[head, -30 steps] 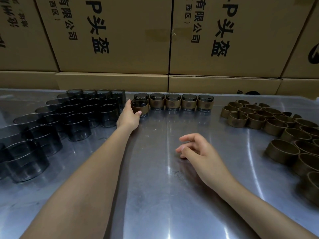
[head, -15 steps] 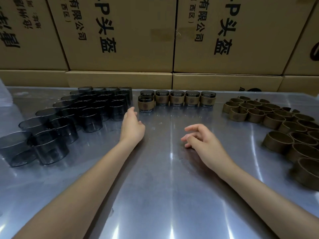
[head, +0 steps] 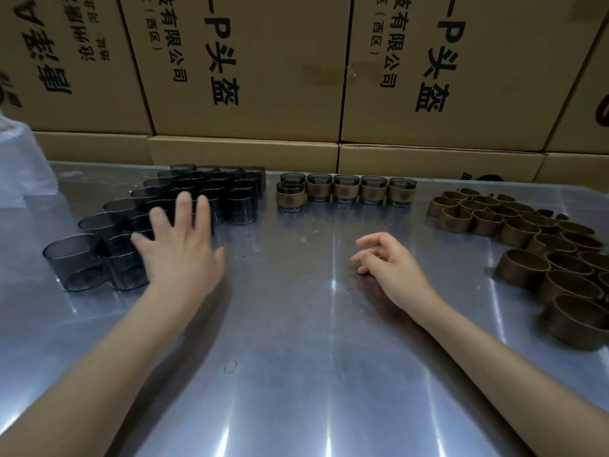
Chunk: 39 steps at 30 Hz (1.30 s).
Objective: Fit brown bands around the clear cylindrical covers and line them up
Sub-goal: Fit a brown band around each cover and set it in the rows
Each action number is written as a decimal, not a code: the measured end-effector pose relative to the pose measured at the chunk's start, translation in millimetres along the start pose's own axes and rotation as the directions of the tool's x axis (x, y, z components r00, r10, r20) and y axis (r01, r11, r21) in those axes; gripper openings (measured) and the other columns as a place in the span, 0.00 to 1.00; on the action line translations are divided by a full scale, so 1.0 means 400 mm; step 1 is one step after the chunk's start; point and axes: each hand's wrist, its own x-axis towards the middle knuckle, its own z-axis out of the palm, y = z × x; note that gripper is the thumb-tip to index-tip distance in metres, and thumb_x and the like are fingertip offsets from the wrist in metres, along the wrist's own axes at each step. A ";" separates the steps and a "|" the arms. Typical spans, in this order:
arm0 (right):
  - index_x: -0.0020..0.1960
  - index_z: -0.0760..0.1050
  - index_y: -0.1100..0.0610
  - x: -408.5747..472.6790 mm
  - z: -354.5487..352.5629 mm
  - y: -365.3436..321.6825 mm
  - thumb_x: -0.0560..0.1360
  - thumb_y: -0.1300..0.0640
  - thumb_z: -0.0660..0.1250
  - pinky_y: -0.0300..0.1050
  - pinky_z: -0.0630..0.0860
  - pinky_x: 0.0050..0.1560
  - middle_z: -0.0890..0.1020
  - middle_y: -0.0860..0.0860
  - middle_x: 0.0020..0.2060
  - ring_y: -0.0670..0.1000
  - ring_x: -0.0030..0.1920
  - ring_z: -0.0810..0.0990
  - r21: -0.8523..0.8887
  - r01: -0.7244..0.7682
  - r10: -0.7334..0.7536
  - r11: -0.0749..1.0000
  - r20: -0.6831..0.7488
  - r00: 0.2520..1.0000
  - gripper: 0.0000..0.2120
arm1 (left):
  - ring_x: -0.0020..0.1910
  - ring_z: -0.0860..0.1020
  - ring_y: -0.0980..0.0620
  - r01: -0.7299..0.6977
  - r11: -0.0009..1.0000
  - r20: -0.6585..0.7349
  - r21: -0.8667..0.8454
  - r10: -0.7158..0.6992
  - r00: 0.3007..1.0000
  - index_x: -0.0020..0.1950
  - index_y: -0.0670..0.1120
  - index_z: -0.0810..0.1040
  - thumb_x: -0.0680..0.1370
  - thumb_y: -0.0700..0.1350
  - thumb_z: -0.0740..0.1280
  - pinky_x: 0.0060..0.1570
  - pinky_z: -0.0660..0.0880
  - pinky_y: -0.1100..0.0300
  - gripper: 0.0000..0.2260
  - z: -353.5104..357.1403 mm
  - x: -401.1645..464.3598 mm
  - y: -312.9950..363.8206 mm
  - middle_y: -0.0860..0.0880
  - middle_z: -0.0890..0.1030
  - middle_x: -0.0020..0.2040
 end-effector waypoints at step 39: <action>0.63 0.69 0.40 0.003 -0.004 0.020 0.67 0.55 0.77 0.52 0.75 0.62 0.79 0.36 0.54 0.44 0.58 0.79 -0.002 0.205 -0.204 0.979 0.106 0.973 0.30 | 0.62 0.76 0.60 -0.077 0.090 -0.022 -0.993 0.498 0.867 0.70 0.54 0.70 0.65 0.62 0.70 0.66 0.72 0.57 0.34 0.029 -0.047 0.290 0.56 0.78 0.61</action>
